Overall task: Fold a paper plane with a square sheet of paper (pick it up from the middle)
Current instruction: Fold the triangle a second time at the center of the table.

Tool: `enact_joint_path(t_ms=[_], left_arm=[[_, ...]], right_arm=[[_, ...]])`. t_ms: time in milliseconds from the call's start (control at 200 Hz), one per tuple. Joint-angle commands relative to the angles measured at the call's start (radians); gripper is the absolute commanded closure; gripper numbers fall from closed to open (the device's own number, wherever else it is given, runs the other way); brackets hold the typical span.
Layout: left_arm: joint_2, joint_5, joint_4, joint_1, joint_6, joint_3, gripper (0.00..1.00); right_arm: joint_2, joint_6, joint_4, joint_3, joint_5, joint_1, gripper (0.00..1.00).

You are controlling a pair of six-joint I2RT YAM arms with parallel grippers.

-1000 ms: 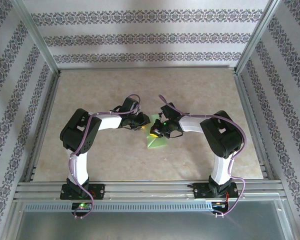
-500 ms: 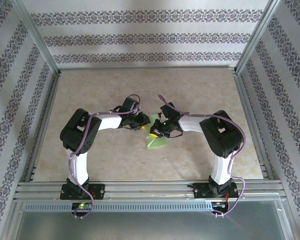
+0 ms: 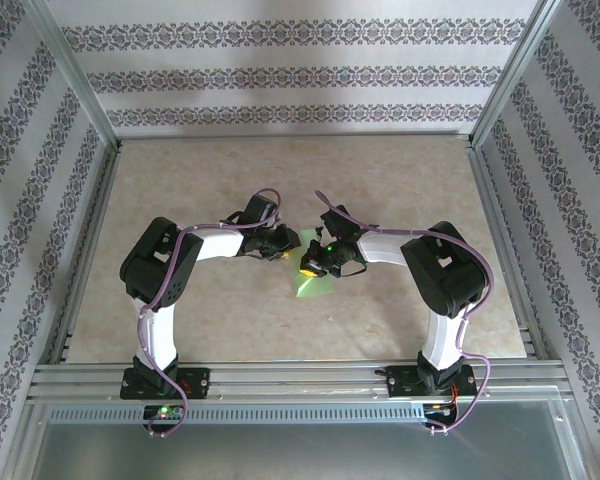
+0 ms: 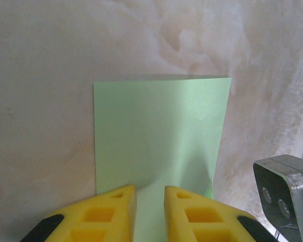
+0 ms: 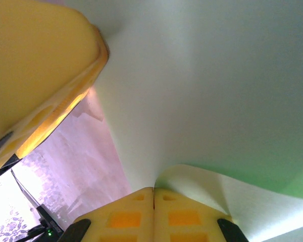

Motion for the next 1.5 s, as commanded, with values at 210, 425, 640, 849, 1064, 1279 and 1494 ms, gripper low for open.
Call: enact_joint_path(t_ms=[210,425,640,849,1064,1279,1494], left_arm=[[0.018,-0.024,-0.073,-0.001,0.002,-0.020,0.78],[0.018,-0.026,-0.075,-0.002,0.001,-0.022,0.78],[0.020,-0.026,-0.076,-0.002,-0.001,-0.021,0.78],[0.019,-0.025,-0.075,-0.002,-0.001,-0.021,0.78],[0.019,-0.026,-0.075,-0.002,-0.002,-0.024,0.78],[0.018,-0.025,-0.075,-0.001,-0.003,-0.023,0.78],[0.003,-0.029,-0.089,0.001,-0.001,-0.015,0.78]], right_arm=[[0.016,-0.016,-0.011,0.022,-0.008,0.012,0.98],[0.022,-0.006,0.006,0.023,-0.007,0.012,0.98],[0.025,-0.006,0.011,0.024,-0.006,0.010,0.98],[0.031,-0.005,0.011,0.026,-0.004,0.010,0.98],[0.043,-0.001,0.016,0.029,-0.007,0.010,0.98],[0.045,-0.002,0.015,0.026,-0.001,0.010,0.96],[0.046,0.001,0.005,0.013,0.011,0.009,0.92]])
